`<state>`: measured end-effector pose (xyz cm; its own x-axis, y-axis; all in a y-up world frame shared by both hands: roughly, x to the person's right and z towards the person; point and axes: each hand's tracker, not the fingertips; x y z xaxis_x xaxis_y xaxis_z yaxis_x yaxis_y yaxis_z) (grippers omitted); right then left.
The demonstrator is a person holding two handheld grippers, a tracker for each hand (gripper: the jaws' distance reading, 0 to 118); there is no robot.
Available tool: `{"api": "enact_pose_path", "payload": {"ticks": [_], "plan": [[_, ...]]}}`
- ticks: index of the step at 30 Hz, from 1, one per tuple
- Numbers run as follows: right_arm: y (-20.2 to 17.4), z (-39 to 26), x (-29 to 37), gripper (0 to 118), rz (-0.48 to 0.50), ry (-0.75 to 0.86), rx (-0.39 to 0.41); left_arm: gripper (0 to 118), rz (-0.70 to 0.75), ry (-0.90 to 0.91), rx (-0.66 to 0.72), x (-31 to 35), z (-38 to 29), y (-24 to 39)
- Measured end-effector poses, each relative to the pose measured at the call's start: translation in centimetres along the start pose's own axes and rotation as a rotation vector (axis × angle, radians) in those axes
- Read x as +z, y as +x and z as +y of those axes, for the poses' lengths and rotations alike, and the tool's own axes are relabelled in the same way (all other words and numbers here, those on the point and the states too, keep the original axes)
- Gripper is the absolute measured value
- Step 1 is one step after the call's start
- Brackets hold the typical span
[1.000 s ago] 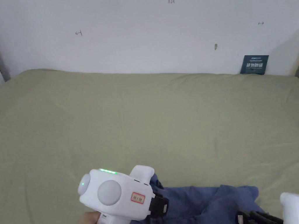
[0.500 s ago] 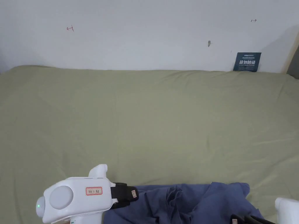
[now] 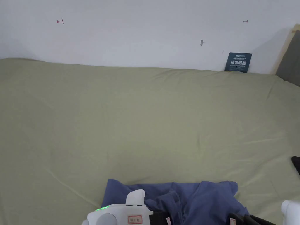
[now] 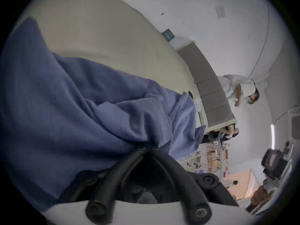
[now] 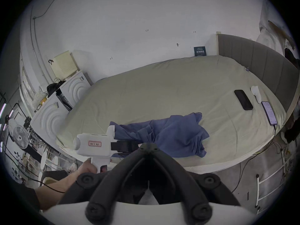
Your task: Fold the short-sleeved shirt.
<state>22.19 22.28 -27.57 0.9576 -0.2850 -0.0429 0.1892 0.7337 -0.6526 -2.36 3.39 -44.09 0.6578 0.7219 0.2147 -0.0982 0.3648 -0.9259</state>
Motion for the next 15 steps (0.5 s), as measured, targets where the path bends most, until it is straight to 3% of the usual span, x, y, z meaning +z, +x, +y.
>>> {"api": "enact_pose_path", "payload": {"ticks": [2,6,9,12,15], "plan": [[-0.1,-0.3,-0.6,1,-0.002,-0.013,-0.003,0,-0.079,-0.016,0.059,-0.4,0.2,-0.3],[-0.4,-0.7,-1.8,1,0.01,-0.053,-0.007,0,-0.072,-0.006,0.16,0.3,1.0,-1.2],[-0.7,-0.7,-1.8,1,0.019,-0.062,0.008,0,-0.073,0.069,0.132,4.8,2.6,-2.0],[-1.1,-0.3,-2.1,1,0.027,-0.059,0.021,0,0.09,0.125,0.06,10.3,4.6,-4.0],[-1.3,0.1,-2.6,1,0.041,-0.058,0.028,0,0.073,0.103,0.124,15.0,6.0,-7.5]]}}
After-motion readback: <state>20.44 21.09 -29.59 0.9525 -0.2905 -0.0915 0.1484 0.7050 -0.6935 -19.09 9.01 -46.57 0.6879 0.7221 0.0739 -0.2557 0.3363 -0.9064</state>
